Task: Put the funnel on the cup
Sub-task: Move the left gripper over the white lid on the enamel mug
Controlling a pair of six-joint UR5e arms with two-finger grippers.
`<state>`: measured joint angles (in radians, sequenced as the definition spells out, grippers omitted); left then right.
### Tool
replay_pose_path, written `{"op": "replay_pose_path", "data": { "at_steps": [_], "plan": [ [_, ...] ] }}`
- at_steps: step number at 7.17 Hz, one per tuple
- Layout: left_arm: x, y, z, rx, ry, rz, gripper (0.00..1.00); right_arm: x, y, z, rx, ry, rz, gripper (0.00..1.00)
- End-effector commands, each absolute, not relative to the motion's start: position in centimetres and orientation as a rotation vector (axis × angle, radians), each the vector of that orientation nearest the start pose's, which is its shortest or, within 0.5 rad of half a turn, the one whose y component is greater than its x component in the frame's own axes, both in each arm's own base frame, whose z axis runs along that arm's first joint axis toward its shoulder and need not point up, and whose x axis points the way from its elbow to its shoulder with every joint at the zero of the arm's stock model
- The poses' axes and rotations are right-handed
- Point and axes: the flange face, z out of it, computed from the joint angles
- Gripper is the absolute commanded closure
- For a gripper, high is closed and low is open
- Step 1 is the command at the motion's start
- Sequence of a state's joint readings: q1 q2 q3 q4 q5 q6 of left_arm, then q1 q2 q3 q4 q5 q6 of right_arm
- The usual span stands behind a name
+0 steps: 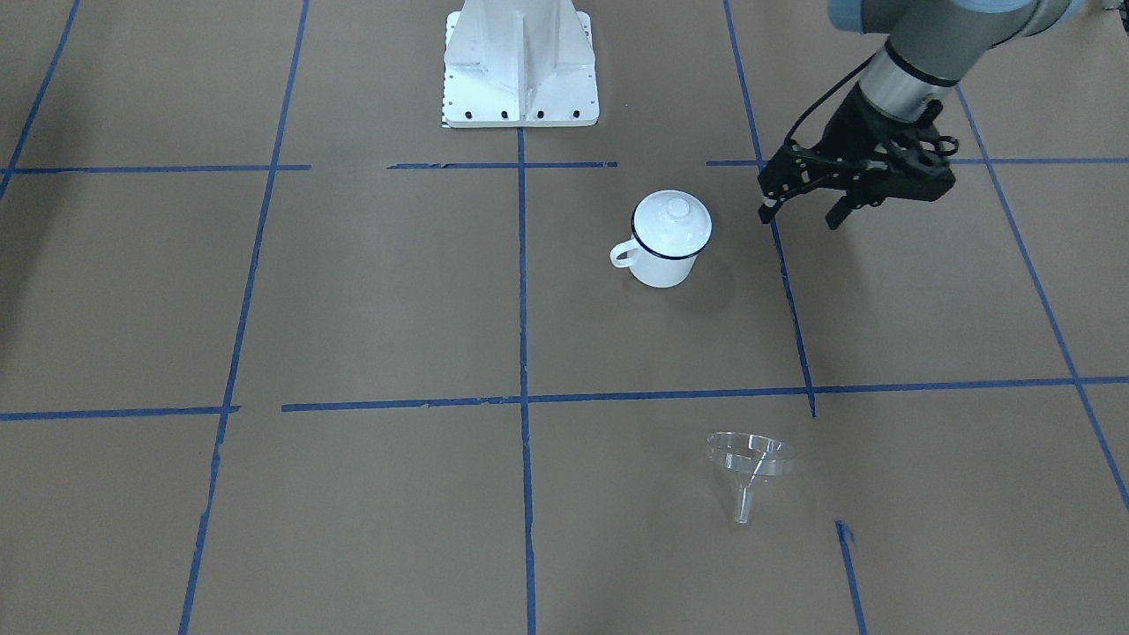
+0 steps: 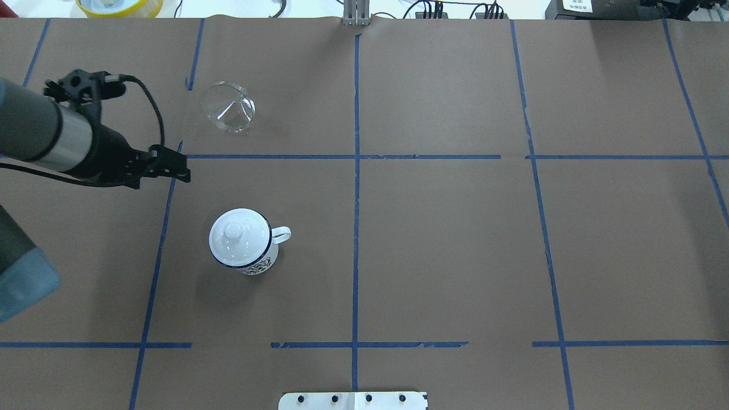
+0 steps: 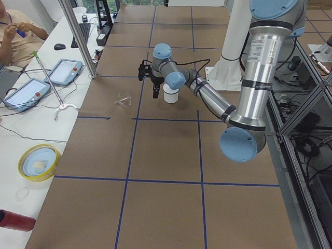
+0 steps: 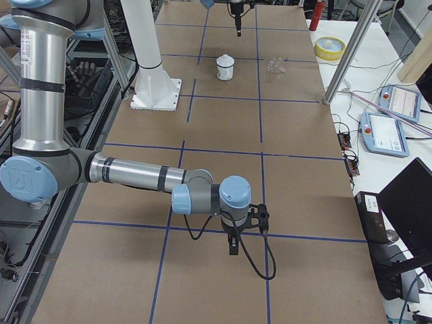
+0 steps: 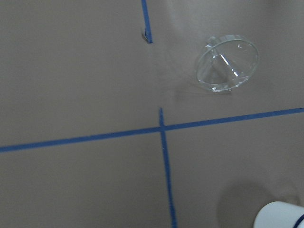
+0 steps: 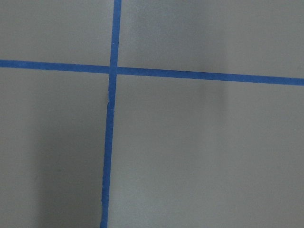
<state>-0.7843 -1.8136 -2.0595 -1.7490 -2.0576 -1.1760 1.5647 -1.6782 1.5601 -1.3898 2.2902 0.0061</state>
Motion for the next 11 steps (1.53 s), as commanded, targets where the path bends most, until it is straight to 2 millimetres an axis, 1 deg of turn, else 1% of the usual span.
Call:
{"op": "replay_pose_path", "data": {
  "at_steps": [1,2,3,7,8,9,11],
  "plan": [
    [39.5,-41.1,24.4,0.037,0.904,-0.211,0.0,6.5,-44.9,70.0,0.056,-0.72,-0.023,0.0],
    [41.7,-40.2,24.4,0.035,0.879,-0.229,0.0,6.5,-44.9,70.0,0.056,-0.72,-0.023,0.0],
    [42.3,-39.9,24.6,0.034,0.871,-0.226,0.0,6.5,-44.9,70.0,0.056,-0.72,-0.023,0.0],
    [43.1,-38.9,25.0,0.022,0.861,-0.208,0.0,6.5,-44.9,70.0,0.056,-0.72,-0.023,0.0],
    [43.1,-38.8,25.1,0.016,0.85,-0.21,0.02,6.5,-44.9,70.0,0.056,-0.72,-0.023,0.0],
    [43.0,-38.7,25.0,0.014,0.845,-0.211,0.21,6.5,-44.9,70.0,0.056,-0.72,-0.023,0.0],
    [42.8,-38.7,24.7,0.017,0.852,-0.211,0.72,6.5,-44.9,70.0,0.056,-0.72,-0.023,0.0]
  ]
}}
